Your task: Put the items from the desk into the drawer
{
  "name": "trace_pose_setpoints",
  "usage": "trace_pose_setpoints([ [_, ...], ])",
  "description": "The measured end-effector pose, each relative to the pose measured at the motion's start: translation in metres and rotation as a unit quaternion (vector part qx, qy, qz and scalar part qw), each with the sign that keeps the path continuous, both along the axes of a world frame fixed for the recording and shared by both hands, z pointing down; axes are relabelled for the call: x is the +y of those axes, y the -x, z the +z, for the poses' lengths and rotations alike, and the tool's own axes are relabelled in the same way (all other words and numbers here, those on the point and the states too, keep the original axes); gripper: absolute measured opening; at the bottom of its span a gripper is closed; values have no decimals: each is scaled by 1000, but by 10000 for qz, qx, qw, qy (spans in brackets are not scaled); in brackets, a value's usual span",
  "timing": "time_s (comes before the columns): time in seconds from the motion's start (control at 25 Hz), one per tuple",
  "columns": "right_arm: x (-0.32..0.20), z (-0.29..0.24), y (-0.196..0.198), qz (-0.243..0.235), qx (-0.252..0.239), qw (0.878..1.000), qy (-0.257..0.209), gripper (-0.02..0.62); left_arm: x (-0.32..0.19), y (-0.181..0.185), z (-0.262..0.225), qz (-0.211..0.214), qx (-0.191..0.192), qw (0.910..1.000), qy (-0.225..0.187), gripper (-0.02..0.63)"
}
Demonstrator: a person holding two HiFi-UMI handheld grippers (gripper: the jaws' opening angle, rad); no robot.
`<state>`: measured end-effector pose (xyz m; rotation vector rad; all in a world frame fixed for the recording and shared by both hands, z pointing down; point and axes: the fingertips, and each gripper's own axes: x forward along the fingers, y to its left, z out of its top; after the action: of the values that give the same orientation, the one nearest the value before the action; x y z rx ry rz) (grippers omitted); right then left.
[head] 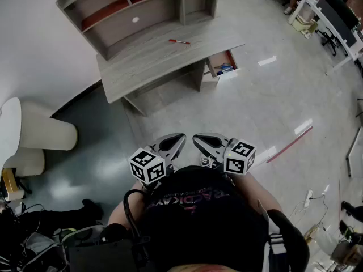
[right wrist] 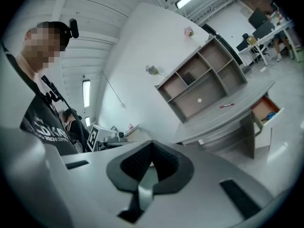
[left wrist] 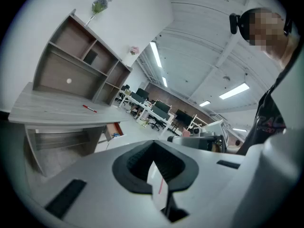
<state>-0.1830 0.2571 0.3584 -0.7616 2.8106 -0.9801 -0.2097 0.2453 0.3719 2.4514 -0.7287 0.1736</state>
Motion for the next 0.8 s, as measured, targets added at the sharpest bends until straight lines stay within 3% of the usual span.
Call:
trace_pose_setpoints([
  [0.48,1,-1,0,-25,8,10000,6,12,1,-1,-1,-19,31,10000,10,11],
  [0.8,9,-10,-2,-143,21,9995,-284,12,6,-5,-2,-5,6,10000,38,11],
])
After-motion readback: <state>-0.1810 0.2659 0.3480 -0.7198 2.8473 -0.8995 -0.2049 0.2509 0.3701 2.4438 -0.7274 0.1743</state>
